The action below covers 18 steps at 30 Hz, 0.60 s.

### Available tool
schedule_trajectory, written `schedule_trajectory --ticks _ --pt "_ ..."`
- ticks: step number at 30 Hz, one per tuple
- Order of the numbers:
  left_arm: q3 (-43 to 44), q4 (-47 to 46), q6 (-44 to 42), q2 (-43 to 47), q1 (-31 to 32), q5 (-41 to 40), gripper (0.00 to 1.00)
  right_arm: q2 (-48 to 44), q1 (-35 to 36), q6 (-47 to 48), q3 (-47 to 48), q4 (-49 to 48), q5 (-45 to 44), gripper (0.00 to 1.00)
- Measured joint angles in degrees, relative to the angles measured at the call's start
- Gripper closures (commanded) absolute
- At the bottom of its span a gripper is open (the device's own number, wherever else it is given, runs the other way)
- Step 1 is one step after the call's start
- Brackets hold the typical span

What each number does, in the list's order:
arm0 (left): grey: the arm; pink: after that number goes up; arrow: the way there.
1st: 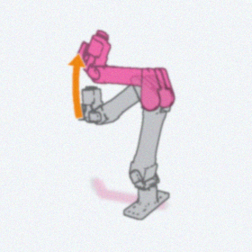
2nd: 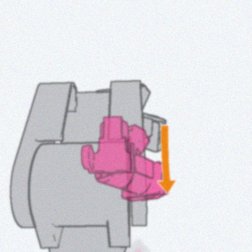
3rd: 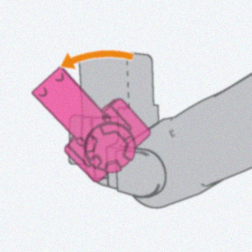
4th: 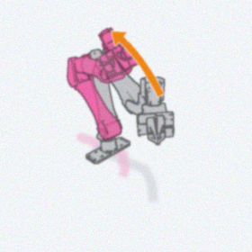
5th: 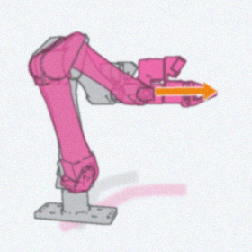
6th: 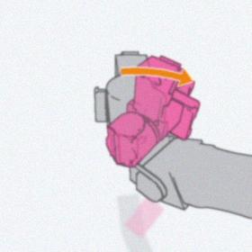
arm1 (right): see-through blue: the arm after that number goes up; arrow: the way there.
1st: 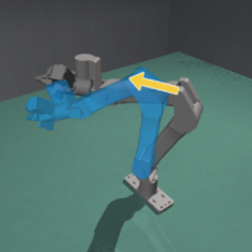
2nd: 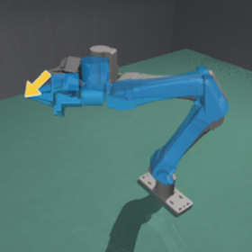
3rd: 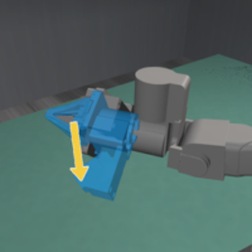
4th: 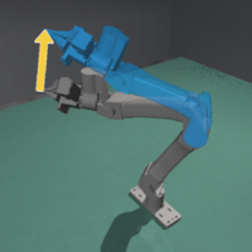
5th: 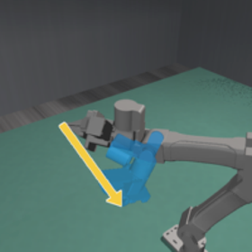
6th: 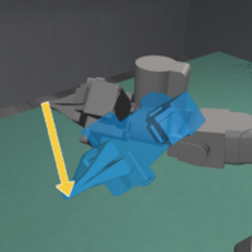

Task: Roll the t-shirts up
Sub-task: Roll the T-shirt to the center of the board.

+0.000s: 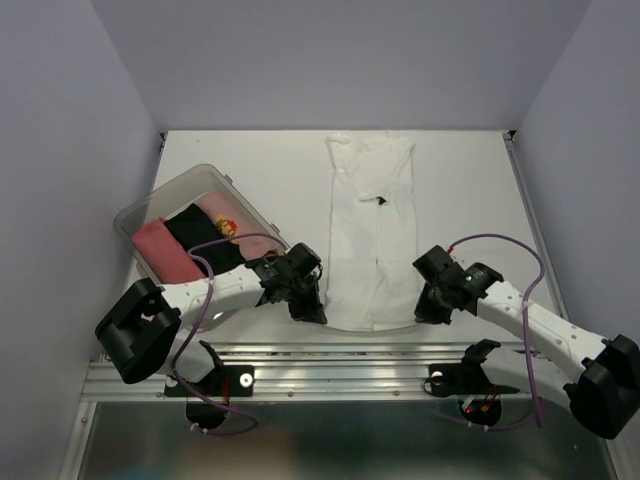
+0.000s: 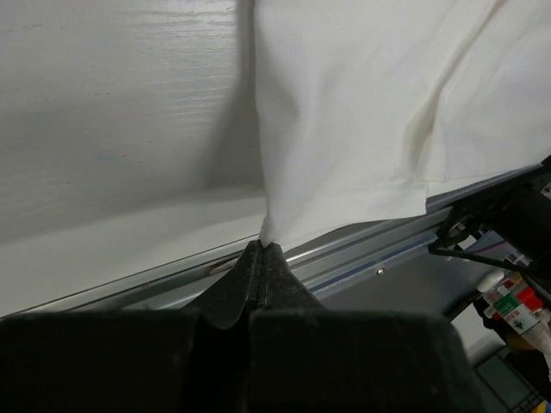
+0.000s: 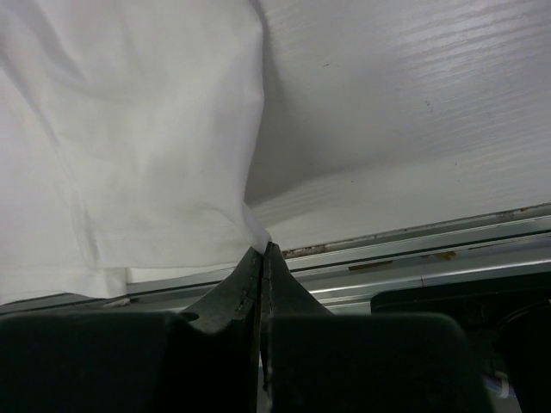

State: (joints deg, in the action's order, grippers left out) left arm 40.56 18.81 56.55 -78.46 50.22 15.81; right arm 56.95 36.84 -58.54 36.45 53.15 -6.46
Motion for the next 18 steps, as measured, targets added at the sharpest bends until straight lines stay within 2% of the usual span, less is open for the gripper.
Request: schedule_trajectory --ticks 18 --pt "6.82 0.48 -1.36 -4.59 -3.54 -2.29 1.00 7.91 -0.04 1.29 5.42 -0.15 -7.65 0.99"
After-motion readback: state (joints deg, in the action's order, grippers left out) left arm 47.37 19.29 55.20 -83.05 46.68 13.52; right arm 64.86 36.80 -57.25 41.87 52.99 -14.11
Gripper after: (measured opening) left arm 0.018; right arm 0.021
